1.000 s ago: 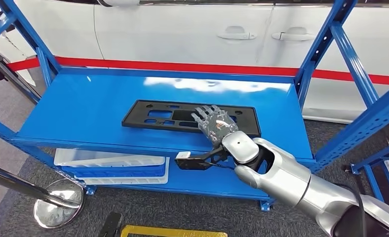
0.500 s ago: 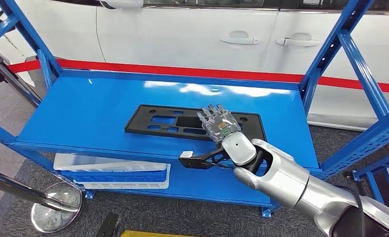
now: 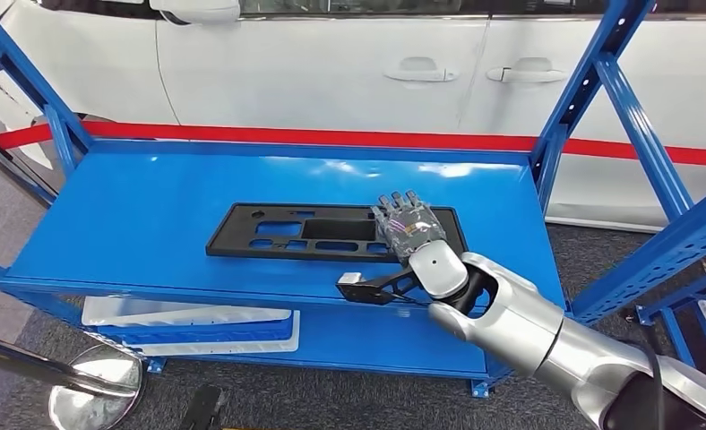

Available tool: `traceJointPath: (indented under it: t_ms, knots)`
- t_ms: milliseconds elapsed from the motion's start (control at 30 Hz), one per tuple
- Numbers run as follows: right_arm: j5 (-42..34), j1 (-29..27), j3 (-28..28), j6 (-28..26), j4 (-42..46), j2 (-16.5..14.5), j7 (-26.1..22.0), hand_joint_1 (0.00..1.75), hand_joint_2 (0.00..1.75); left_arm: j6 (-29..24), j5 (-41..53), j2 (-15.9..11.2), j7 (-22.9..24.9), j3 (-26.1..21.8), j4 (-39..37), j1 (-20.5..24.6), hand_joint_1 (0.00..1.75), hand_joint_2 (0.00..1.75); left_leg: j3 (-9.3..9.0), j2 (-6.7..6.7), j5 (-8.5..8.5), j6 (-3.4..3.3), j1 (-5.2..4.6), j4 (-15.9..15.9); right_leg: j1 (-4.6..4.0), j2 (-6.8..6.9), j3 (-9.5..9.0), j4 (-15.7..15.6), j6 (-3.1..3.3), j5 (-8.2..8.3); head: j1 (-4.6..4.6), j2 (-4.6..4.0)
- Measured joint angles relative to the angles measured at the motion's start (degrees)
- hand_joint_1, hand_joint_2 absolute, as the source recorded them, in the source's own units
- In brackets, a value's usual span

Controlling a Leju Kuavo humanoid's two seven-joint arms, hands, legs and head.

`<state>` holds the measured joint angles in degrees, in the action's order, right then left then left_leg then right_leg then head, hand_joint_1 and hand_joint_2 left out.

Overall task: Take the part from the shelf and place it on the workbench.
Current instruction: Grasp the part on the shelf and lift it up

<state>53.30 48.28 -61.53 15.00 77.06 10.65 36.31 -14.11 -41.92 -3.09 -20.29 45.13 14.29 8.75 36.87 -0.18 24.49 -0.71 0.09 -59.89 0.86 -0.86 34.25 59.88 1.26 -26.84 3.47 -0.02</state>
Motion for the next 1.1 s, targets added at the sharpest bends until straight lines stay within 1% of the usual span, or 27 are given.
traceJointPath:
  t_ms: [67, 133, 167, 200, 267, 300, 333, 367, 400, 433, 467, 500, 567, 633, 667, 700, 733, 800, 833, 867, 900, 933, 967, 1000, 1033, 1067, 1100]
  knots:
    - [-0.1, 0.0, 0.0, 0.0, -0.8, 0.0, 0.4, 0.00, 1.75, -0.2, -0.1, 0.0, 0.2, 0.0, 0.0, 0.1, 0.00, 0.00, -0.52, -0.05, 0.23, -0.31, -0.34, 1.4, -0.01, -0.08, 0.15, -0.2, -0.57, 0.06, 0.04, 0.00]
    - [-0.2, -0.1, 0.0, 0.0, -1.5, 0.1, 0.6, 0.00, 1.75, -0.4, -0.1, 0.1, 0.4, 0.0, 0.0, 0.2, 0.00, 0.00, -1.07, 0.01, 0.13, -0.70, -0.13, 2.2, -0.07, -0.05, -0.01, -0.3, -1.21, -0.21, 0.02, 0.00]
    - [-0.2, 0.0, 0.1, 0.0, -1.9, 0.2, 0.8, 0.00, 1.75, -0.5, -0.2, 0.2, 0.6, 0.0, 0.0, 0.2, 0.00, 0.00, -1.49, 0.05, 0.00, -0.90, 0.03, 2.7, -0.11, 0.05, 0.20, 0.5, -1.49, -0.83, -0.02, 0.00]
    - [-0.3, 0.0, 0.1, 0.1, -2.3, 0.2, 0.9, 0.00, 1.75, -0.6, -0.1, 0.2, 0.6, 0.0, 0.0, 0.3, 0.00, 0.00, -1.90, 0.10, -0.10, -1.08, 0.19, 3.2, -0.16, 0.15, 1.02, 2.4, -1.72, -1.97, -0.09, 0.00]
    - [-0.5, 0.1, 0.1, 0.2, -3.1, 0.3, 1.1, 0.00, 1.75, -0.7, -0.1, 0.3, 0.7, 0.0, 0.0, 0.4, 0.00, 0.00, -2.20, 0.13, -0.04, -1.29, 0.22, 3.4, -0.12, 0.31, 4.30, 8.9, -1.98, -4.81, -0.20, 0.00]
    - [-0.7, 0.0, 0.1, 0.3, -3.6, 0.3, 1.2, 0.00, 1.75, -0.7, -0.1, 0.3, 0.7, 0.0, 0.0, 0.5, 0.00, 0.00, -2.22, 0.14, 0.04, -1.40, 0.22, 3.3, -0.11, 0.32, 6.01, 11.8, -2.08, -5.67, -0.22, 0.00]
    - [-0.9, -0.1, 0.1, 0.4, -4.1, 0.3, 1.2, 0.00, 1.75, -0.7, -0.1, 0.4, 0.7, 0.0, 0.0, 0.5, 0.00, 0.00, -2.22, 0.13, 0.14, -1.47, 0.24, 3.2, -0.07, 0.33, 7.03, 13.3, -2.15, -5.62, -0.24, 0.00]
    - [-1.0, -0.2, 0.1, 0.4, -4.5, 0.3, 1.3, 0.00, 1.75, -0.7, -0.1, 0.4, 0.7, 0.0, 0.0, 0.5, 0.00, 0.00, -2.23, 0.11, 0.28, -1.49, 0.27, 3.0, 0.02, 0.34, 7.13, 13.0, -2.20, -4.58, -0.24, 0.00]
    - [-1.1, -0.2, 0.1, 0.4, -4.9, 0.3, 1.3, 0.00, 1.75, -0.7, 0.0, 0.5, 0.7, 0.0, 0.0, 0.5, 0.00, 0.00, -2.25, 0.07, 0.50, -1.43, 0.32, 2.7, 0.13, 0.38, 6.19, 10.7, -2.21, -2.73, -0.25, 0.00]
    - [-1.2, -0.2, 0.1, 0.4, -5.2, 0.3, 1.4, 0.00, 1.75, -0.7, 0.1, 0.6, 0.7, 0.0, 0.0, 0.5, 0.00, 0.00, -2.24, 0.02, 0.79, -1.24, 0.38, 2.3, 0.24, 0.45, 4.76, 7.3, -2.17, -0.88, -0.26, 0.00]
    - [-1.3, -0.1, 0.1, 0.3, -5.5, 0.3, 1.4, 0.00, 1.75, -0.6, 0.2, 0.6, 0.7, 0.0, 0.0, 0.5, 0.00, 0.00, -2.10, -0.03, 1.10, -0.96, 0.31, 1.9, 0.23, 0.51, 3.26, 4.1, -2.11, 0.35, -0.30, 0.00]
    - [-1.4, -0.1, 0.2, 0.1, -5.8, 0.3, 1.5, 0.00, 1.75, -0.6, 0.3, 0.6, 0.7, 0.0, 0.0, 0.5, 0.00, 0.00, -1.91, -0.07, 1.33, -0.66, 0.23, 1.5, 0.22, 0.52, 2.22, 1.8, -1.94, 1.01, -0.30, 0.00]
    - [-1.7, -0.1, 0.2, -0.5, -6.3, 0.3, 1.5, 0.00, 1.75, -0.6, 0.7, 0.6, 0.7, 0.0, 0.0, 0.7, 0.00, 0.00, -1.61, -0.09, 1.43, -0.13, 0.04, 1.2, 0.01, 0.41, 1.67, 0.6, -1.46, 0.87, -0.27, 0.00]
    - [-2.0, -0.1, 0.3, -1.0, -7.0, 0.2, 1.5, 0.00, 1.75, -0.5, 0.9, 0.6, 0.7, 0.0, 0.0, 0.7, 0.00, 0.00, -1.60, -0.06, 1.51, 0.30, 0.10, 1.2, 0.14, 0.38, 1.64, 0.4, -0.83, 1.05, -0.23, 0.00]
    - [-2.1, 0.0, 0.3, -1.3, -7.4, 0.2, 1.5, 0.00, 1.75, -0.5, 1.0, 0.7, 0.7, 0.0, 0.0, 0.7, 0.00, 0.00, -1.35, -0.04, 2.11, 0.58, 0.14, 0.5, 0.25, 0.41, 1.53, 0.3, -0.50, 1.14, -0.15, 0.00]
    - [-2.2, 0.0, 0.4, -1.4, -7.7, 0.2, 1.5, 0.00, 1.75, -0.4, 1.1, 0.7, 0.7, 0.0, 0.0, 0.7, 0.00, 0.00, -0.57, -0.02, 3.30, 0.86, 0.21, -1.4, 0.38, 0.44, 1.43, 0.1, -0.22, 1.22, -0.05, 0.00]
    - [-2.2, 0.0, 0.4, -1.5, -8.0, 0.2, 1.5, 0.00, 1.75, -0.4, 1.1, 0.7, 0.7, 0.0, 0.0, 0.7, 0.00, 0.00, 0.78, 0.02, 4.99, 1.15, 0.31, -4.4, 0.38, 0.45, 1.38, 0.1, -0.01, 1.25, 0.05, 0.00]
    - [-2.3, 0.0, 0.5, -1.6, -8.5, 0.1, 1.4, 0.00, 1.75, -0.4, 1.1, 0.8, 0.7, 0.0, 0.0, 0.8, 0.00, 0.00, 4.41, 0.03, 8.25, 1.49, 0.43, -12.1, 0.24, 0.43, 1.38, 0.1, 0.22, 1.22, 0.16, 0.00]
    - [-2.3, -0.1, 0.5, -1.6, -8.7, 0.1, 1.4, 0.00, 1.75, -0.4, 1.1, 0.8, 0.7, 0.0, 0.0, 0.8, 0.00, 0.00, 5.64, 0.03, 8.76, 1.51, 0.45, -14.5, 0.17, 0.41, 1.35, 0.1, 0.26, 1.19, 0.15, 0.00]
    - [-2.3, -0.1, 0.5, -1.6, -8.9, 0.1, 1.4, 0.00, 1.75, -0.4, 1.1, 0.8, 0.7, 0.0, 0.0, 0.7, 0.00, 0.00, 5.89, 0.03, 8.19, 1.42, 0.45, -14.7, 0.12, 0.38, 1.29, 0.1, 0.29, 1.16, 0.16, 0.00]
    - [-2.3, -0.1, 0.5, -1.6, -9.0, 0.1, 1.4, 0.02, 1.75, -0.4, 1.1, 0.8, 0.7, 0.0, 0.0, 0.7, 0.00, 0.00, 4.95, 0.03, 6.55, 1.22, 0.43, -12.6, 0.08, 0.34, 1.18, 0.1, 0.31, 1.12, 0.16, 0.00]
    - [-2.3, -0.1, 0.5, -1.7, -9.2, 0.1, 1.4, 0.18, 1.75, -0.4, 1.1, 0.8, 0.7, 0.0, 0.0, 0.8, 0.00, 0.00, 3.13, 0.02, 4.38, 0.91, 0.39, -8.8, 0.04, 0.29, 1.02, 0.1, 0.29, 1.06, 0.16, 0.00]
    - [-2.3, -0.1, 0.5, -1.9, -9.3, 0.1, 1.4, 0.62, 1.75, -0.4, 1.1, 0.8, 0.7, 0.0, 0.0, 0.8, 0.00, 0.00, 1.09, 0.00, 2.73, 0.54, 0.27, -4.7, -0.01, 0.26, 0.90, 0.1, 0.22, 0.98, 0.13, 0.00]
    - [-2.4, -0.1, 0.5, -2.1, -9.5, 0.1, 1.3, 1.05, 1.75, -0.4, 1.1, 0.8, 0.8, 0.0, 0.0, 0.9, 0.00, 0.00, -0.60, -0.04, 1.61, 0.20, 0.09, -1.3, -0.08, 0.22, 0.85, 0.1, 0.08, 0.94, 0.13, 0.00]
    - [-2.6, -0.1, 0.6, -2.5, -9.7, 0.1, 1.2, 1.47, 1.75, -0.5, 1.1, 0.8, 0.8, 0.0, 0.0, 1.0, 0.00, 0.00, -1.59, -0.07, 1.23, -0.05, -0.10, 0.7, -0.11, 0.20, 0.85, 0.0, -0.13, 0.95, 0.13, 0.00]
    - [-3.1, -0.1, 0.6, -3.0, -10.0, 0.0, 1.0, 1.74, 1.75, -0.5, 1.1, 0.8, 0.9, 0.0, 0.0, 1.1, 0.00, 0.00, -1.94, -0.11, 1.40, -0.21, -0.28, 1.5, -0.11, 0.19, 0.88, -0.1, -0.37, 1.01, 0.11, 0.00]
    - [-3.8, -0.1, 0.6, -3.4, -10.4, -0.1, 0.7, 1.75, 1.75, -0.6, 1.0, 0.8, 1.0, 0.0, 0.0, 1.1, 0.00, 0.00, -2.00, -0.13, 1.31, -0.36, -0.36, 1.8, -0.10, 0.18, 0.86, -0.3, -0.68, 1.11, 0.13, 0.00]
